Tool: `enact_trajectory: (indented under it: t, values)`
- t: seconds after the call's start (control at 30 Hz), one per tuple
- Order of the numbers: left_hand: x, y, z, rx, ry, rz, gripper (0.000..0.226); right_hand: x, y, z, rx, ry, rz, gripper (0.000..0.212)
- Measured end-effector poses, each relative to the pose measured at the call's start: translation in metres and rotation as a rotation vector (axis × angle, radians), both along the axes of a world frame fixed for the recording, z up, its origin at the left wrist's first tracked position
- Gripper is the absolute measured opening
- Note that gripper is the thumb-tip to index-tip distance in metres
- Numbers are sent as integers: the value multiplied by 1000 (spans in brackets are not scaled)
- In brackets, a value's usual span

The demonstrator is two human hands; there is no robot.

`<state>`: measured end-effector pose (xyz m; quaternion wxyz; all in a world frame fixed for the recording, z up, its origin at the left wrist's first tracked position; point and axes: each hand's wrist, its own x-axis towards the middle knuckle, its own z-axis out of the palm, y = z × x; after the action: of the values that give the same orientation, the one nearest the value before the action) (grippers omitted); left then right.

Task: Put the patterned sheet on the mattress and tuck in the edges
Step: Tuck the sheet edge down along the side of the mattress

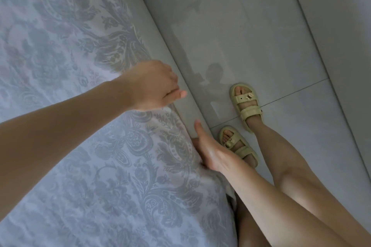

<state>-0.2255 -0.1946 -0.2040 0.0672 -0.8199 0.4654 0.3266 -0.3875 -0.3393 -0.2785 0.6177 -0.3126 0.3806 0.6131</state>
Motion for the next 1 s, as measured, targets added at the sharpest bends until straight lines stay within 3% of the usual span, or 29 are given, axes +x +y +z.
enact_trajectory:
  t: [0.1, 0.2, 0.27, 0.33, 0.43, 0.57, 0.67, 0.77, 0.9, 1.0]
  values:
    - [-16, 0, -5, 161, 48, -110, 81, -19, -15, 18, -219, -131, 17, 81]
    - [-15, -7, -13, 333, 46, -98, 72, -31, -13, 31, -413, -427, -65, 60]
    - [-17, -19, -17, 433, 44, -104, 67, -28, -8, 39, -404, -515, -181, 53]
    - [-17, -29, -20, 538, 34, -97, 62, -17, -4, 45, -221, -490, -243, 39]
    - [-13, -34, -22, 698, 61, -47, 57, -4, 4, 40, -61, -385, -184, 48]
    - [-2, -38, -26, 784, 150, 70, 60, 6, 7, 25, -42, -260, -45, 90]
    - [5, -39, -21, 692, 159, 153, 65, 5, 7, 19, -43, -200, -9, 98]
    - [9, -29, -12, 466, 106, 252, 62, -14, -1, 21, -61, -122, 20, 95]
    - [5, -18, 3, 221, -73, 211, 52, -48, -25, 35, -109, -124, 76, 74]
    - [-22, -21, 9, 190, -33, 86, 47, -57, -32, 48, -210, -253, 88, 60]
